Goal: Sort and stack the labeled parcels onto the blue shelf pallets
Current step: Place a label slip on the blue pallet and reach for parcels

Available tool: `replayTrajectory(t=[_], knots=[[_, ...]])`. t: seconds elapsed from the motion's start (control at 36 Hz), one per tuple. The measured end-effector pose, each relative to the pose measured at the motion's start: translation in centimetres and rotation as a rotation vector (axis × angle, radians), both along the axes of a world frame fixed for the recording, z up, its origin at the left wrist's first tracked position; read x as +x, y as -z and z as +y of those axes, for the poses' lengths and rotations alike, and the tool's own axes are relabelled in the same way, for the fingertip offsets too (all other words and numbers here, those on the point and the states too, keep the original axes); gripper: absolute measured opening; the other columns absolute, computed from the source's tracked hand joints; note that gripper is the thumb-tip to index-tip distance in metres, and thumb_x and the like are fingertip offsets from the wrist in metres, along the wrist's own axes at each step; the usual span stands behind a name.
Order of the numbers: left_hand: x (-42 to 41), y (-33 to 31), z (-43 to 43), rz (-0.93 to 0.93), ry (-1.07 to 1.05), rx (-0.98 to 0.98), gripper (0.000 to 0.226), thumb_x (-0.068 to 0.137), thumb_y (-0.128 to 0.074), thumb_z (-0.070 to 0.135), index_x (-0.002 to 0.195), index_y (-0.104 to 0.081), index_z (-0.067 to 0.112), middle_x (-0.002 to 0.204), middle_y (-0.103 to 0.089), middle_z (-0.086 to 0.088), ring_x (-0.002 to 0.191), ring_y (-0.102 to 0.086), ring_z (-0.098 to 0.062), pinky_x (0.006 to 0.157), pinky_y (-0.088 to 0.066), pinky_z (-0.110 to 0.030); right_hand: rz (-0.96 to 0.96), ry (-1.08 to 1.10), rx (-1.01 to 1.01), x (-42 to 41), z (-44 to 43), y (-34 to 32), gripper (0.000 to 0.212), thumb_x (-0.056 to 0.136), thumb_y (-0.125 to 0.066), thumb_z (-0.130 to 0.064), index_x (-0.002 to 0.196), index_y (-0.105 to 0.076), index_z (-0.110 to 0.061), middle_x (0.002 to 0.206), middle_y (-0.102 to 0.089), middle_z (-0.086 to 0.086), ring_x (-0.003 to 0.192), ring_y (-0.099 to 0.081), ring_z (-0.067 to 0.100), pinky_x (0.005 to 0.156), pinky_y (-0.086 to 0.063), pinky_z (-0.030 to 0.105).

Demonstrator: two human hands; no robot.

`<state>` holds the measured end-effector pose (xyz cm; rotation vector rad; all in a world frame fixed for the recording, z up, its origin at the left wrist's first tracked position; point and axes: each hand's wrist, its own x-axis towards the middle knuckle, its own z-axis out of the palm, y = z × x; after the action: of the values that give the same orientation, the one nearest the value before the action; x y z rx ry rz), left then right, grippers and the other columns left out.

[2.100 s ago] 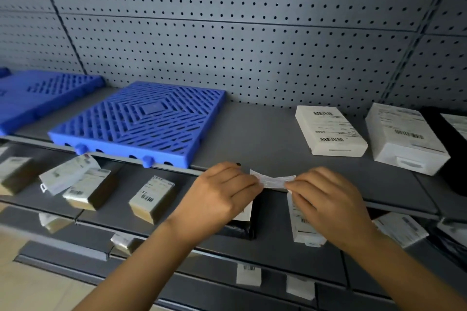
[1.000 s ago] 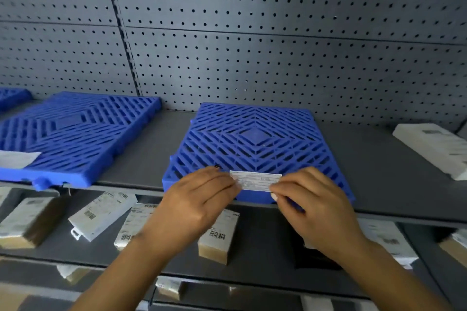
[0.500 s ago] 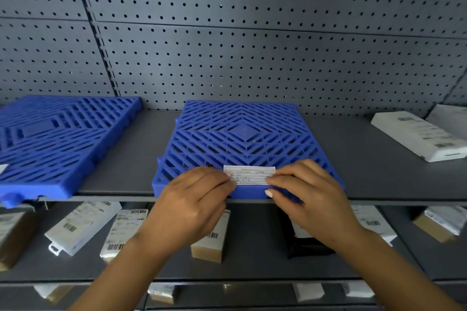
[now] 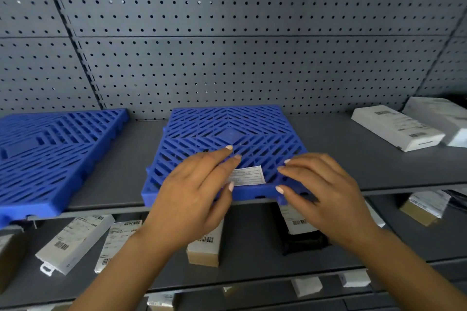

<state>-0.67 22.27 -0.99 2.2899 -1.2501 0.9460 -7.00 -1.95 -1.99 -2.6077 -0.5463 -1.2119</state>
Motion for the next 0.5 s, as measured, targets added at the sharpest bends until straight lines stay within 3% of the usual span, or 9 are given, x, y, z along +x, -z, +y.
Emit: replayTrajectory(t=[0.22,0.5], knots=[[-0.6,-2.1,-7.6,-0.002,0.077,0.095,0.048,0.094,-0.05,0.03,0.136,-0.051,0.007,0.134,-0.054,-0.009,0.121,-0.05,-0.026,0.104,-0.037,-0.04,-0.049,0.116,0.007,-3.2,-6.1,-1.2,0.027,0.089,-0.065,-0.027,0.106,-0.071,-0.008,0.115,-0.065,0.007,0.112,-0.058,0.025,0.096,-0.046,0.037],[-4.1,-3.5,-21.1,0.077,0.103,0.126,0.054,0.088,-0.05,0.04,0.134,-0.052,0.012,0.131,-0.057,-0.004,0.118,-0.05,-0.019,0.099,-0.044,-0.039,-0.078,0.255,-0.023,-9.1,-17.5,-2.7,0.027,0.087,-0.067,-0.025,0.108,-0.07,-0.009,0.115,-0.064,0.007,0.111,-0.057,0.024,0.1,-0.042,0.031]])
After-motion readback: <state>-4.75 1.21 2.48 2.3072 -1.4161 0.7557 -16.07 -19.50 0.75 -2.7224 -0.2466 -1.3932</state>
